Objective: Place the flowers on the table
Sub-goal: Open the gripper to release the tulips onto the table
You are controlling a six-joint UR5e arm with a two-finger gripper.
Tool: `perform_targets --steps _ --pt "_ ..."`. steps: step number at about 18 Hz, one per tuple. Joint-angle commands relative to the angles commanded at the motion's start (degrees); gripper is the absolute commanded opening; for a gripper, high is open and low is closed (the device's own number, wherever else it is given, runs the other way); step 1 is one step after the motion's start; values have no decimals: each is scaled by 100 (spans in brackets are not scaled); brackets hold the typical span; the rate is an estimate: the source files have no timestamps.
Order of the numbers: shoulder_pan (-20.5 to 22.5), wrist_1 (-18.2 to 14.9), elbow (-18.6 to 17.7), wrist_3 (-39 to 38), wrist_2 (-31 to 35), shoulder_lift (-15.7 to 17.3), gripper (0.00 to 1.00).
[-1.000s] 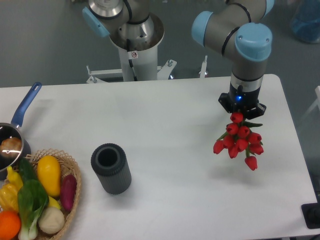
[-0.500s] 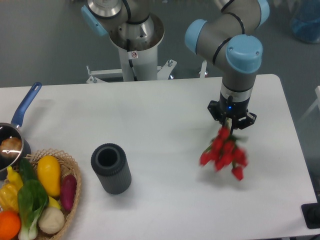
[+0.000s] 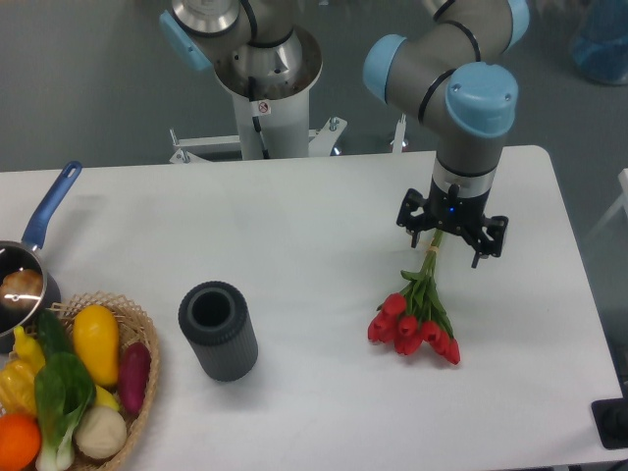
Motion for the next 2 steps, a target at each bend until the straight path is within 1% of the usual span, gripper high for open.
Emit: perform_targets --steps 2 --pt "0 0 9 -9 18 -9 100"
